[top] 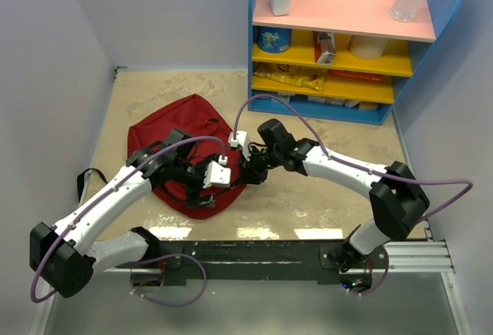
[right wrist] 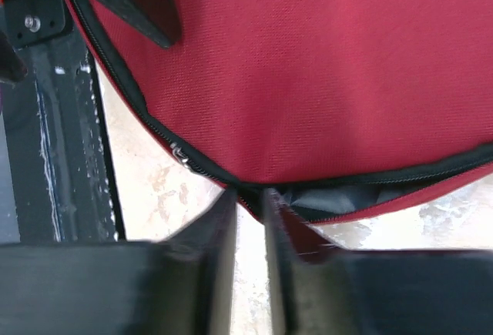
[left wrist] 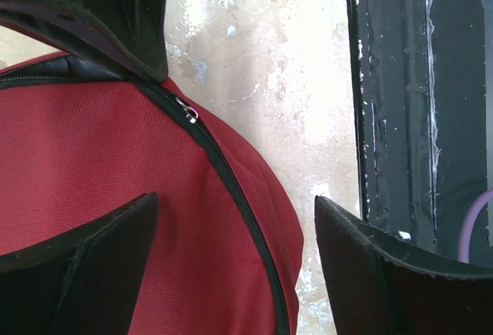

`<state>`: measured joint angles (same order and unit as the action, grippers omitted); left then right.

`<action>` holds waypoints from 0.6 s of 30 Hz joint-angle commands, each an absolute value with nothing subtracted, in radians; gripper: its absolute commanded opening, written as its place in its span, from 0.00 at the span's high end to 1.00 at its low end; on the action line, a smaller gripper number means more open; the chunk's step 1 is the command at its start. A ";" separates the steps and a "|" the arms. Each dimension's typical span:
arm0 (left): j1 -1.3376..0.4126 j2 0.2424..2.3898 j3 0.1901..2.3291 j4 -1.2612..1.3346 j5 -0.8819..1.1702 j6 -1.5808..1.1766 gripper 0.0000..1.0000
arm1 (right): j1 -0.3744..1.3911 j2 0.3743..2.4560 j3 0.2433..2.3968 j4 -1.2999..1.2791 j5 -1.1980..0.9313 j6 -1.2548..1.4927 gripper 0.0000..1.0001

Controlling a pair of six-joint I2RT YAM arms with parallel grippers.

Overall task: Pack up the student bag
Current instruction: Zip the student bag at the center of the board.

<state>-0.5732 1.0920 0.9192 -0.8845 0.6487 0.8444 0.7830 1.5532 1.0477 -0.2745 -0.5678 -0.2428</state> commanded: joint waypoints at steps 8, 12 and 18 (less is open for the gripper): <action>-0.600 1.097 0.876 -0.781 0.615 0.784 0.24 | 0.779 1.513 1.063 -0.313 -0.638 -0.201 1.00; -0.611 1.097 0.856 -0.767 0.597 0.782 0.30 | 0.779 1.457 1.043 -0.287 -0.626 -0.160 1.00; -0.627 1.111 0.845 -0.767 0.581 0.781 0.49 | 0.782 1.381 1.003 -0.242 -0.641 -0.071 1.00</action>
